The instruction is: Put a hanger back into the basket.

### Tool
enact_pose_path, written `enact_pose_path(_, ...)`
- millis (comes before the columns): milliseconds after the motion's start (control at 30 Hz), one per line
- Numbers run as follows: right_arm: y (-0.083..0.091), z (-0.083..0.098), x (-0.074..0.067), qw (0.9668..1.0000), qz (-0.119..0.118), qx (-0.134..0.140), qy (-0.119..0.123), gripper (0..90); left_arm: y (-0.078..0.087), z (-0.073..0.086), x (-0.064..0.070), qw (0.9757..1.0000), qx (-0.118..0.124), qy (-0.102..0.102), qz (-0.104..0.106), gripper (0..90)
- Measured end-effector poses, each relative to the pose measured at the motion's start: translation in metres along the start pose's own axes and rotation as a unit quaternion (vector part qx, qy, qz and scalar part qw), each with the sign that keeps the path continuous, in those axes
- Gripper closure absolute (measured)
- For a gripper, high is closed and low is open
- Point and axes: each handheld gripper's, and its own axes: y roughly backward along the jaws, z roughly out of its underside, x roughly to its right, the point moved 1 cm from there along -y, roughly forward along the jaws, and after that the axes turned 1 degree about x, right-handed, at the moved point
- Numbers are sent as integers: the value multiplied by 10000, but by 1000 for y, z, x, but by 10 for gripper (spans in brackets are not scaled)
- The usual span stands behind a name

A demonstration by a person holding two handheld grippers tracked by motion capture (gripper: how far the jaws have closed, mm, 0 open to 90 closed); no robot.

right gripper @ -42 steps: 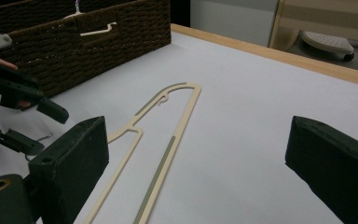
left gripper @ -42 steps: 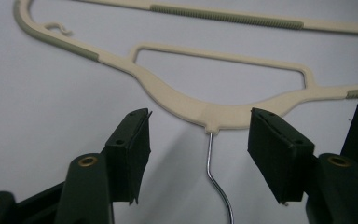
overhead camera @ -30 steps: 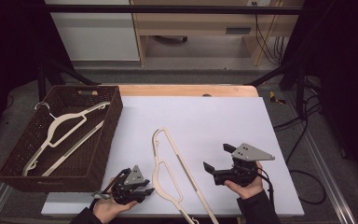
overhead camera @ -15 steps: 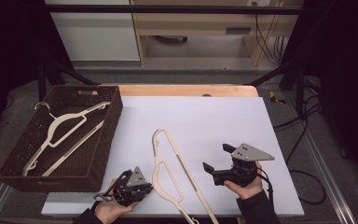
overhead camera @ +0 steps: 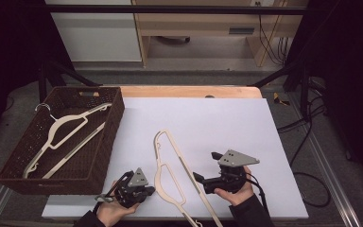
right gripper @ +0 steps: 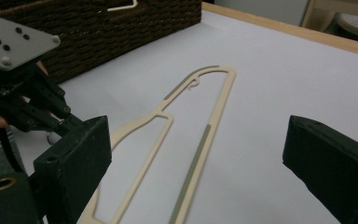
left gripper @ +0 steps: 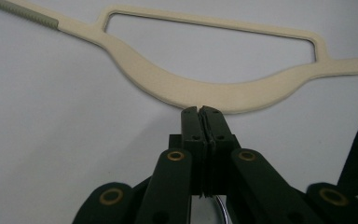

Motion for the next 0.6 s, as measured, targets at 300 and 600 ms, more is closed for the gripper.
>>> enact_pose_path(300,-24,2,-29,9989,-329,-302,154,96,13,-12,2,9999,134,22,8,887)
enact_pose_path(600,-46,11,-54,9959,-568,-666,223,125,21,-25,7,9998,23,-123,-135,887)
